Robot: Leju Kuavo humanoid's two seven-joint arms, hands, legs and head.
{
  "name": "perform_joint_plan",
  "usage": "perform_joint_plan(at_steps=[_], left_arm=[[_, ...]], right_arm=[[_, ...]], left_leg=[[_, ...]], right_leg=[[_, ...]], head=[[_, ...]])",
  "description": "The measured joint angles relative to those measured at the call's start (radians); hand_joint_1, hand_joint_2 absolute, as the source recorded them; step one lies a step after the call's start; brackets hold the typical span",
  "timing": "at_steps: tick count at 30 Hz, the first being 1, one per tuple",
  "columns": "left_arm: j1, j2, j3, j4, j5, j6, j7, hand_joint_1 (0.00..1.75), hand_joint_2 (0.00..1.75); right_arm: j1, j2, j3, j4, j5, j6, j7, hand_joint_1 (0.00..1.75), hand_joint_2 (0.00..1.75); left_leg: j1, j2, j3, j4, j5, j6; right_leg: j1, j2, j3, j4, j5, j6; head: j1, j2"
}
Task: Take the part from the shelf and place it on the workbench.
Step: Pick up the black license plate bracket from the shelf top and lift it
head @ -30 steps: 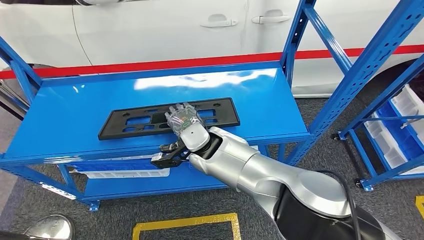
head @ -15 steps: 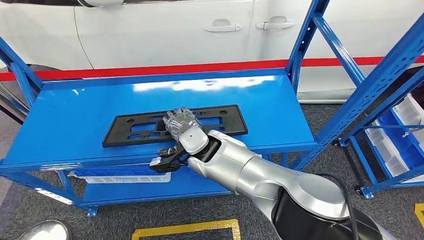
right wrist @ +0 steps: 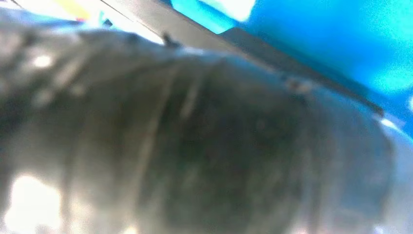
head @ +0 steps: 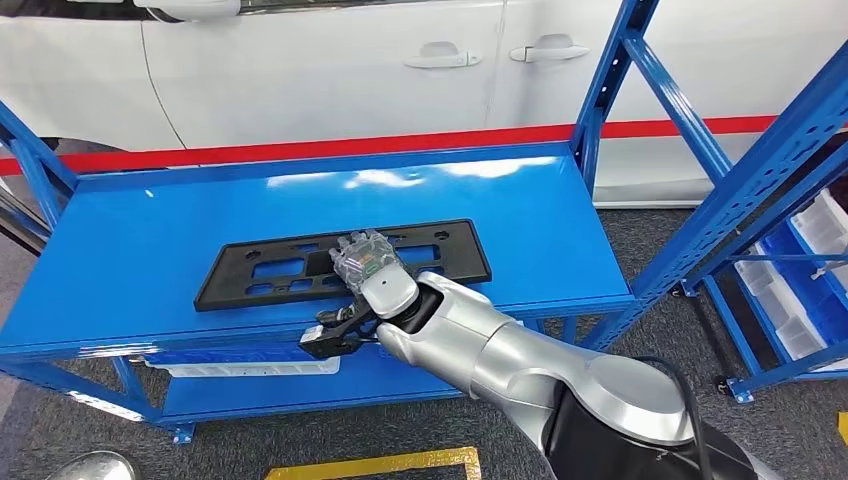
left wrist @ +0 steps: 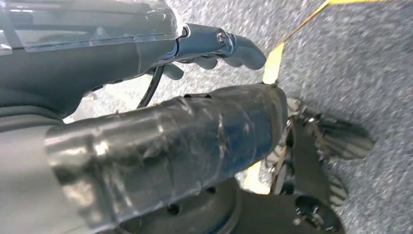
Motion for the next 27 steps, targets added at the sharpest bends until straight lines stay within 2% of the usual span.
perform_joint_plan(at_steps=[2, 4, 5, 6, 7, 8, 9, 11, 14, 16, 17, 18, 19, 20, 21, 22, 24, 25, 26, 27], left_arm=[[0.001, 0.000, 0.005, 0.000, 0.001, 0.000, -0.002, 0.00, 0.00], [0.002, 0.000, 0.009, 0.000, 0.000, 0.000, -0.006, 0.00, 0.00], [0.002, 0.001, 0.010, 0.000, -0.001, 0.000, -0.008, 0.00, 0.00], [0.002, 0.001, 0.010, 0.000, -0.002, 0.000, -0.009, 0.00, 0.00], [0.002, 0.001, 0.010, 0.000, -0.002, 0.000, -0.009, 0.00, 0.00], [0.002, 0.001, 0.011, 0.000, -0.002, 0.000, -0.010, 0.00, 0.00], [0.001, 0.001, 0.011, 0.000, -0.003, 0.001, -0.010, 0.00, 0.00], [0.000, 0.001, 0.013, 0.000, -0.006, 0.001, -0.010, 0.00, 0.00], [-0.001, 0.001, 0.014, 0.000, -0.008, 0.002, -0.011, 0.00, 0.00], [-0.001, 0.001, 0.015, 0.000, -0.010, 0.003, -0.010, 0.00, 0.00], [-0.001, 0.001, 0.015, 0.000, -0.010, 0.003, -0.009, 0.00, 0.00], [-0.001, 0.001, 0.016, 0.000, -0.011, 0.003, -0.008, 0.00, 0.00], [-0.001, 0.001, 0.016, 0.000, -0.011, 0.003, -0.007, 0.00, 0.00], [-0.001, 0.001, 0.017, 0.000, -0.011, 0.003, -0.006, 0.00, 0.00], [-0.001, 0.001, 0.017, 0.000, -0.012, 0.003, -0.004, 0.00, 0.00], [-0.001, 0.001, 0.017, 0.000, -0.013, 0.003, -0.003, 0.00, 0.00], [0.000, 0.001, 0.018, 0.000, -0.017, 0.003, -0.002, 0.00, 0.00], [-0.001, 0.001, 0.018, 0.000, -0.018, 0.003, -0.002, 0.00, 0.00], [-0.001, 0.001, 0.018, 0.000, -0.019, 0.003, -0.002, 0.00, 0.00], [-0.001, 0.001, 0.018, 0.000, -0.019, 0.003, -0.003, 0.00, 0.00]], right_arm=[[0.001, 0.001, 0.000, -0.001, -0.006, 0.000, -0.002, 0.00, 0.00], [0.005, 0.002, 0.001, 0.000, -0.014, -0.001, -0.001, 0.00, 0.00], [0.008, 0.002, 0.002, 0.000, -0.018, -0.001, 0.000, 0.00, 0.00], [0.010, 0.002, 0.002, 0.000, -0.021, -0.001, 0.001, 0.00, 0.00], [0.011, 0.002, 0.002, 0.000, -0.023, -0.002, 0.001, 0.00, 0.00], [0.012, 0.002, 0.002, 0.000, -0.024, -0.002, 0.002, 0.00, 0.00], [0.011, 0.002, 0.002, 0.000, -0.026, -0.003, 0.002, 0.00, 0.00], [0.011, 0.002, 0.002, 0.000, -0.029, -0.006, 0.002, 0.00, 0.00], [0.011, 0.002, 0.002, 0.001, -0.030, -0.011, 0.002, 0.00, 0.00], [0.010, 0.002, 0.002, 0.002, -0.027, -0.013, 0.003, 0.00, 0.00], [0.010, 0.002, 0.002, 0.002, -0.025, -0.013, 0.003, 0.00, 0.00], [0.011, 0.001, 0.002, 0.003, -0.022, -0.010, 0.002, 0.00, 0.44], [0.012, 0.001, 0.003, 0.004, -0.020, -0.005, 0.001, 0.00, 0.44], [0.013, 0.000, 0.004, 0.005, -0.018, 0.002, -0.002, 0.00, 0.44], [0.014, -0.001, 0.006, 0.006, -0.017, 0.009, -0.005, 0.00, 0.44], [0.014, -0.002, 0.007, 0.007, -0.017, 0.014, -0.008, 0.00, 0.00], [0.013, -0.002, 0.008, 0.009, -0.017, 0.014, -0.011, 0.00, 0.00], [0.011, -0.002, 0.009, 0.011, -0.017, 0.011, -0.011, 0.00, 0.00], [0.010, -0.002, 0.009, 0.013, -0.016, 0.007, -0.010, 0.00, 0.00], [0.009, -0.002, 0.009, 0.016, -0.016, 0.004, -0.010, 0.00, 0.00]], left_leg=[[0.003, 0.000, -0.032, 0.073, -0.043, -0.010], [0.009, 0.000, -0.100, 0.202, -0.093, -0.021], [0.012, 0.000, -0.126, 0.245, -0.100, -0.025], [0.015, 0.000, -0.136, 0.253, -0.087, -0.029], [0.017, 0.000, -0.125, 0.223, -0.058, -0.031], [0.019, 0.001, -0.098, 0.159, -0.019, -0.032], [0.020, 0.001, -0.067, 0.095, 0.008, -0.032], [0.017, -0.001, -0.029, 0.013, 0.030, -0.025], [0.016, -0.003, -0.025, 0.003, 0.027, -0.010], [0.020, -0.001, -0.021, -0.003, 0.029, 0.003], [0.022, 0.000, -0.019, -0.006, 0.030, 0.008], [0.022, 0.000, -0.018, -0.005, 0.029, 0.011], [0.022, 0.000, -0.018, -0.005, 0.028, 0.014], [0.021, 0.000, -0.018, -0.004, 0.027, 0.015], [0.021, 0.000, -0.018, -0.003, 0.026, 0.015], [0.021, -0.001, -0.017, -0.001, 0.025, 0.015], [0.021, -0.002, -0.015, 0.002, 0.021, 0.011], [0.019, -0.002, -0.015, 0.004, 0.019, 0.008], [0.018, -0.003, -0.016, 0.005, 0.018, 0.004], [0.016, -0.003, -0.016, 0.005, 0.017, -0.001]], right_leg=[[-0.007, -0.002, 0.010, -0.010, 0.001, -0.002], [-0.007, -0.003, 0.012, -0.008, -0.002, -0.004], [-0.007, -0.004, 0.012, -0.007, -0.004, -0.004], [-0.007, -0.003, 0.012, -0.004, -0.007, -0.003], [-0.009, -0.002, 0.013, 0.001, -0.011, -0.002], [-0.010, -0.001, 0.014, 0.006, -0.016, 0.001], [-0.009, 0.000, 0.014, 0.010, -0.020, 0.004], [-0.006, 0.001, 0.012, 0.018, -0.027, 0.013], [-0.004, 0.001, 0.011, 0.020, -0.030, 0.023], [-0.005, 0.000, -0.003, 0.056, -0.055, 0.032], [-0.007, 0.000, -0.024, 0.101, -0.081, 0.036], [-0.008, 0.000, -0.055, 0.164, -0.112, 0.039], [-0.010, 0.000, -0.089, 0.231, -0.138, 0.041], [-0.011, 0.000, -0.117, 0.282, -0.152, 0.042], [-0.012, 0.000, -0.130, 0.302, -0.148, 0.042], [-0.013, -0.001, -0.125, 0.285, -0.125, 0.041], [-0.014, -0.001, -0.071, 0.161, -0.056, 0.036], [-0.011, -0.002, -0.043, 0.099, -0.033, 0.034], [-0.010, -0.001, -0.023, 0.056, -0.020, 0.032], [-0.009, 0.000, -0.015, 0.035, -0.019, 0.031]], head=[[-0.001, 0.000], [-0.001, 0.000], [-0.001, 0.000], [-0.001, 0.000], [-0.002, 0.000], [-0.001, 0.000], [-0.001, 0.000], [-0.001, 0.000], [0.000, 0.000], [0.000, 0.000], [0.000, 0.000], [0.000, 0.000], [0.000, 0.000], [0.000, 0.000], [0.000, 0.000], [0.000, 0.000], [0.000, 0.000], [0.001, 0.000], [0.000, 0.000], [0.000, 0.000]])
